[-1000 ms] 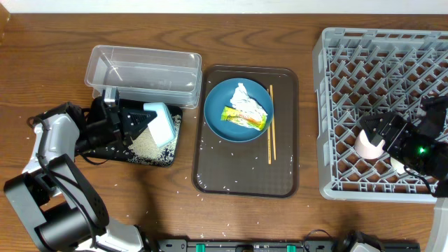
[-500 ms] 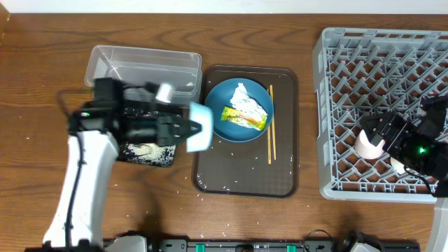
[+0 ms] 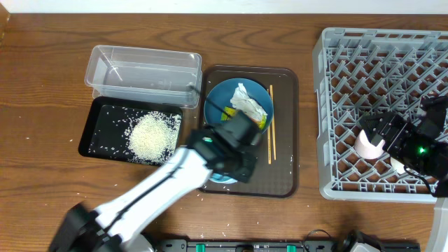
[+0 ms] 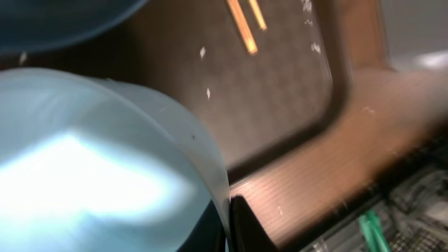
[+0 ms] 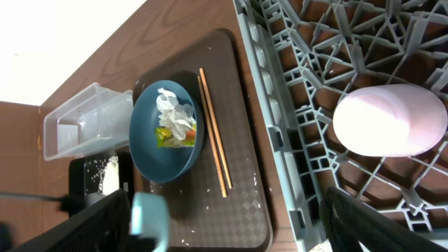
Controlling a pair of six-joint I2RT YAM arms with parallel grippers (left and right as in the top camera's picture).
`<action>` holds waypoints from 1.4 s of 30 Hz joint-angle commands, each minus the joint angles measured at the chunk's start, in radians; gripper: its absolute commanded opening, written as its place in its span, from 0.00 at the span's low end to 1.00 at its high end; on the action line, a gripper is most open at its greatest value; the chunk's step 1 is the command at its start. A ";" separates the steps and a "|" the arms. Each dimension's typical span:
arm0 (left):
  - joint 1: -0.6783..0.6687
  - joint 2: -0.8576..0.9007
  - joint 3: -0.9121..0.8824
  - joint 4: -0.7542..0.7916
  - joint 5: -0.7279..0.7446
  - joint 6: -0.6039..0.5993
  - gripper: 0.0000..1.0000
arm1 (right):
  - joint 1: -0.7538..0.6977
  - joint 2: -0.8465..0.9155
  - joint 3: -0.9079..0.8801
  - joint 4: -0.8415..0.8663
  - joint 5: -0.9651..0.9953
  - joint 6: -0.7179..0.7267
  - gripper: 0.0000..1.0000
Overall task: Sort waste into correct bins and load items into the dishwasher rack
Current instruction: 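Set the empty bowl back on the brown tray with left gripper, then grasp the white tissue on the blue plate and drop it in the clear bin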
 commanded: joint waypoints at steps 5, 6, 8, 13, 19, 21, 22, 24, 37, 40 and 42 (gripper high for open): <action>-0.045 0.128 0.011 0.040 -0.162 -0.098 0.25 | 0.006 -0.002 0.011 0.000 -0.004 -0.018 0.86; -0.043 0.119 0.034 0.021 -0.158 -0.098 0.32 | 0.006 -0.002 0.011 0.001 -0.001 -0.018 0.86; -0.042 0.097 0.085 -0.020 -0.159 -0.097 0.43 | 0.006 -0.002 0.011 0.001 0.006 -0.018 0.86; -0.035 0.039 0.200 -0.035 -0.181 -0.026 0.72 | 0.006 -0.002 0.011 -0.001 0.015 -0.018 0.86; 0.073 0.089 0.211 0.130 -0.279 0.107 0.80 | 0.006 -0.002 0.011 -0.001 0.014 -0.018 0.86; 0.117 0.138 0.211 0.201 -0.263 0.147 0.81 | 0.006 -0.002 0.011 -0.001 0.015 -0.018 0.86; 0.137 0.169 0.211 0.241 -0.243 0.178 0.80 | 0.006 -0.002 0.011 -0.001 0.015 -0.018 0.86; 0.161 0.222 0.211 0.301 -0.225 0.209 0.81 | 0.006 -0.002 0.011 -0.001 0.014 -0.018 0.86; 0.195 0.446 0.211 0.488 -0.226 0.241 0.50 | 0.006 -0.002 0.011 -0.003 0.014 -0.018 0.86; 0.195 0.439 0.212 0.504 -0.225 0.241 0.19 | 0.006 -0.002 0.011 -0.004 0.014 -0.018 0.86; 0.195 0.430 0.212 0.497 -0.224 0.240 0.06 | 0.006 -0.002 0.011 -0.004 0.014 -0.018 0.86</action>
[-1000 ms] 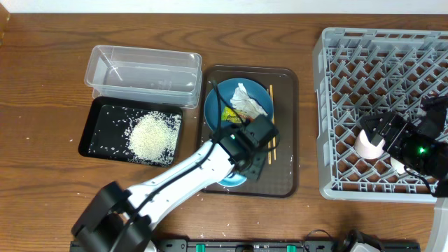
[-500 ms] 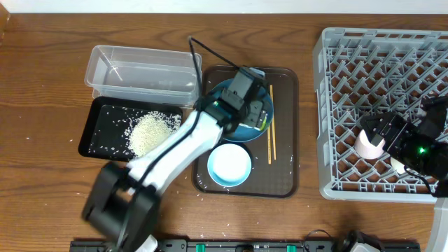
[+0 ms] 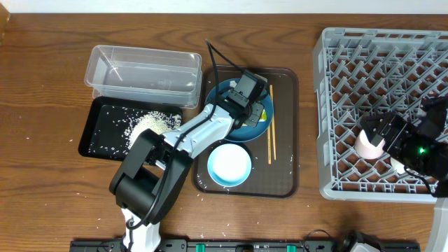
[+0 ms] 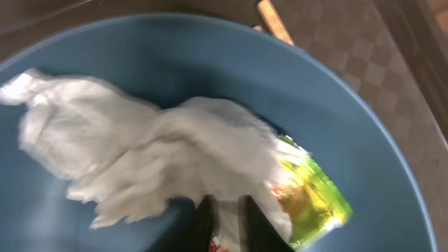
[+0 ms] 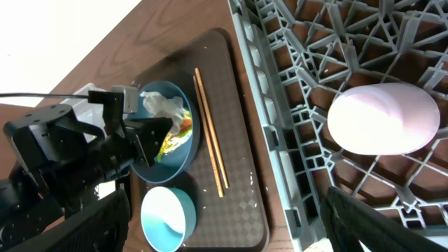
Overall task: Sort waste into correct bins and load items into the dishwasher rack
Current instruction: 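Grasp the white tissue on the blue plate and drop it in the clear bin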
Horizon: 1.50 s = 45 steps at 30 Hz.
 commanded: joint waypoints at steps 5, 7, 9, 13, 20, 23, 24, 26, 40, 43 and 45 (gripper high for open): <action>0.004 -0.108 0.010 -0.061 0.000 -0.003 0.06 | 0.006 -0.002 0.011 0.000 -0.001 -0.018 0.86; 0.007 -0.186 0.017 -0.084 0.000 -0.007 0.06 | 0.006 -0.002 0.011 0.000 -0.001 -0.018 0.86; 0.013 -0.269 0.017 -0.100 -0.002 -0.007 0.06 | 0.006 -0.002 0.011 0.000 -0.001 -0.018 0.86; 0.036 -0.374 0.017 -0.123 -0.003 -0.008 0.06 | 0.006 -0.002 0.011 0.000 -0.001 -0.017 0.86; 0.042 -0.290 -0.004 -0.106 -0.004 0.002 0.67 | 0.006 -0.002 0.011 -0.001 -0.001 -0.017 0.86; 0.044 -0.192 -0.004 -0.065 -0.003 0.003 0.75 | 0.006 -0.002 0.011 -0.002 -0.001 -0.017 0.86; 0.044 -0.158 -0.004 -0.050 -0.003 0.003 0.76 | 0.006 -0.002 0.011 -0.005 -0.001 -0.017 0.86; 0.044 -0.103 -0.004 -0.027 -0.003 0.003 0.76 | 0.006 -0.002 0.011 -0.012 0.000 -0.018 0.86; 0.050 0.010 -0.002 0.026 -0.003 0.013 0.09 | 0.006 -0.002 0.011 -0.016 -0.001 -0.017 0.86; 0.050 -0.045 0.004 -0.002 0.001 0.013 0.06 | 0.006 -0.002 0.011 -0.015 -0.001 -0.018 0.86; 0.050 -0.108 0.006 -0.026 0.000 0.013 0.06 | 0.006 -0.002 0.011 -0.015 0.000 -0.018 0.86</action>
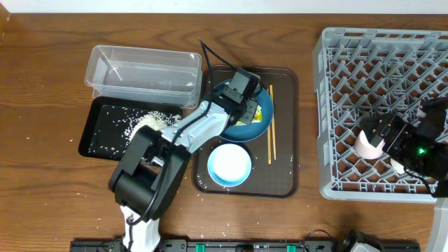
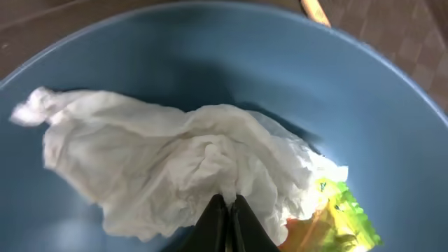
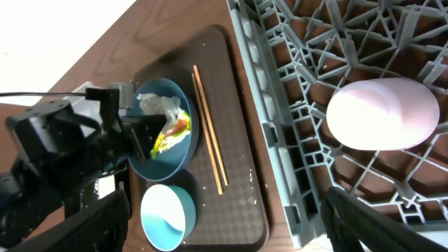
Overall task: Sort waste into correct bins and load items into the dishwasher rack
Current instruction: 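Grasp the white tissue on the blue plate and drop it in the clear bin, then grasp the snack wrapper on the plate and drop it in the clear bin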
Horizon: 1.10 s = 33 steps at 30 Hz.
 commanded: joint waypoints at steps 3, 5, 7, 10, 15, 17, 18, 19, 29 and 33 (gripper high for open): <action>0.012 -0.220 0.005 -0.044 -0.006 0.006 0.06 | 0.006 -0.003 0.011 -0.003 -0.003 -0.018 0.86; 0.021 -0.294 0.005 -0.070 -0.024 0.007 0.06 | 0.006 -0.003 0.011 -0.003 -0.004 -0.018 0.86; 0.042 -0.359 0.005 -0.098 -0.084 0.012 0.06 | 0.006 -0.003 0.011 -0.004 -0.004 -0.018 0.86; 0.096 -0.392 0.005 -0.125 -0.166 0.050 0.06 | 0.006 -0.003 0.011 -0.004 -0.003 -0.018 0.86; 0.221 -0.331 -0.002 -0.116 -0.195 0.059 0.06 | 0.006 -0.003 0.011 -0.004 -0.004 -0.017 0.86; 0.266 -0.296 -0.002 -0.095 -0.195 0.059 0.15 | 0.006 -0.003 0.011 -0.004 -0.004 -0.017 0.86; 0.288 -0.281 -0.002 -0.083 -0.193 0.058 0.40 | 0.006 -0.003 0.011 -0.004 -0.004 -0.017 0.86; 0.302 -0.276 -0.002 -0.075 -0.190 0.054 0.62 | 0.006 -0.003 0.011 -0.004 -0.004 -0.017 0.86; 0.181 -0.337 -0.002 -0.205 0.209 0.008 0.68 | 0.006 -0.003 0.011 -0.011 -0.003 -0.018 0.86; 0.076 -0.279 -0.024 -0.250 0.196 0.145 0.68 | 0.006 -0.003 0.011 -0.011 -0.003 -0.018 0.86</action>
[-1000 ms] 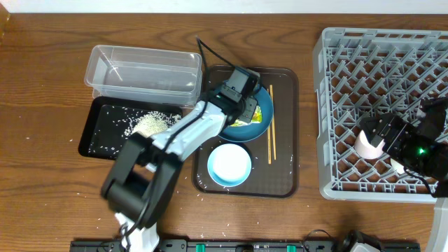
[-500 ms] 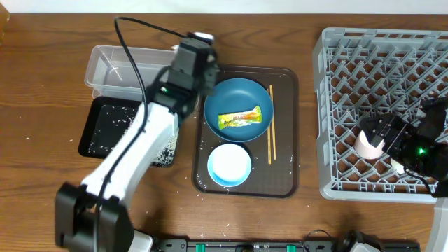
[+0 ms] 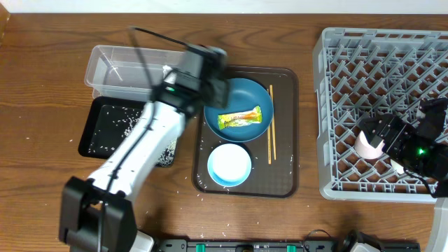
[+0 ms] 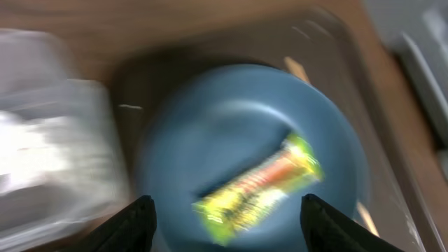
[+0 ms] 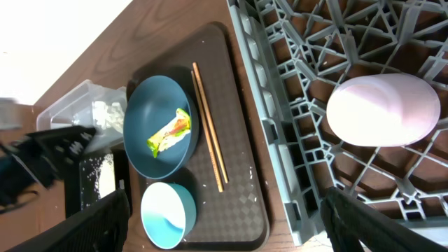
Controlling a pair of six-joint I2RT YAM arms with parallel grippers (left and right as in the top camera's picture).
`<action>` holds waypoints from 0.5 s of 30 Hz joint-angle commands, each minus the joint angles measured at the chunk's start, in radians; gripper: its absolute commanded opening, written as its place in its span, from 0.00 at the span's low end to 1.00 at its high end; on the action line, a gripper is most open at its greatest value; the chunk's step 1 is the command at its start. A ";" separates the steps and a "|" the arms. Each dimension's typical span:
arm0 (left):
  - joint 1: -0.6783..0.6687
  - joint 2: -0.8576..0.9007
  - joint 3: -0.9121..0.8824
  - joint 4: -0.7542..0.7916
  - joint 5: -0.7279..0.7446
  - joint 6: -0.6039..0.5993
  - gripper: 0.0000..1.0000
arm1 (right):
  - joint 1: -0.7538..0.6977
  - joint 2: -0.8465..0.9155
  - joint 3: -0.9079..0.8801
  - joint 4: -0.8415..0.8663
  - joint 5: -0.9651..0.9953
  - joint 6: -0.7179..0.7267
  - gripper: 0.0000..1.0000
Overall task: Sort waste into correct bins and load items into the dishwasher rack
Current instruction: 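Grasp the snack wrapper on the plate and drop it in the clear bin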
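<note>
A blue plate (image 3: 238,105) on the brown tray (image 3: 283,175) holds only a yellow-green wrapper (image 3: 239,118). My left gripper (image 3: 210,75) hovers at the plate's left edge, beside the right end of the clear bin (image 3: 140,70). It is open and empty in its blurred wrist view (image 4: 224,224). Something white and crumpled, seemingly the tissue (image 5: 108,110), lies in the clear bin. A light blue bowl (image 3: 229,165) and chopsticks (image 3: 271,124) rest on the tray. My right gripper (image 3: 392,140) stands open over the rack, next to an upturned pink cup (image 3: 367,143).
The grey dishwasher rack (image 3: 378,70) fills the right side. A black tray (image 3: 105,129) with scattered rice lies left of the brown tray, below the clear bin, partly under my left arm. Rice grains dot the wood near the front.
My left gripper was shut on the tissue in the blue plate. Now it is open by the clear bin's right end, and the tissue is off the plate. The right arm is unchanged.
First my left gripper was low at the light blue bowl on the tray. Then the bowl stood free and the gripper was down at the tissue on the plate, then shut on it. Now the tissue is off the plate and only the wrapper lies there.
</note>
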 commanded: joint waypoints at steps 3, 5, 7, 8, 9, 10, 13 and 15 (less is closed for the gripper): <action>-0.109 0.105 -0.025 -0.035 0.057 0.204 0.68 | 0.006 -0.003 0.011 -0.005 -0.003 -0.017 0.86; -0.125 0.141 -0.025 -0.034 0.053 0.258 0.68 | 0.006 -0.003 0.011 -0.006 -0.004 -0.017 0.86; -0.128 0.176 -0.025 -0.030 0.034 0.288 0.68 | 0.006 -0.003 0.011 -0.009 -0.003 -0.017 0.87; -0.127 0.192 -0.025 -0.029 0.027 0.296 0.68 | 0.006 -0.003 0.011 -0.010 -0.003 -0.017 0.86; -0.127 0.210 -0.025 -0.030 0.027 0.313 0.68 | 0.006 -0.003 0.011 -0.011 -0.003 -0.017 0.86; -0.127 0.225 -0.025 -0.030 0.027 0.327 0.68 | 0.006 -0.003 0.011 -0.011 -0.003 -0.017 0.86; -0.127 0.274 -0.025 -0.029 0.027 0.360 0.68 | 0.006 -0.003 0.011 -0.011 -0.003 -0.017 0.86; -0.127 0.299 -0.025 -0.023 0.027 0.365 0.66 | 0.006 -0.003 0.011 -0.010 -0.004 -0.017 0.86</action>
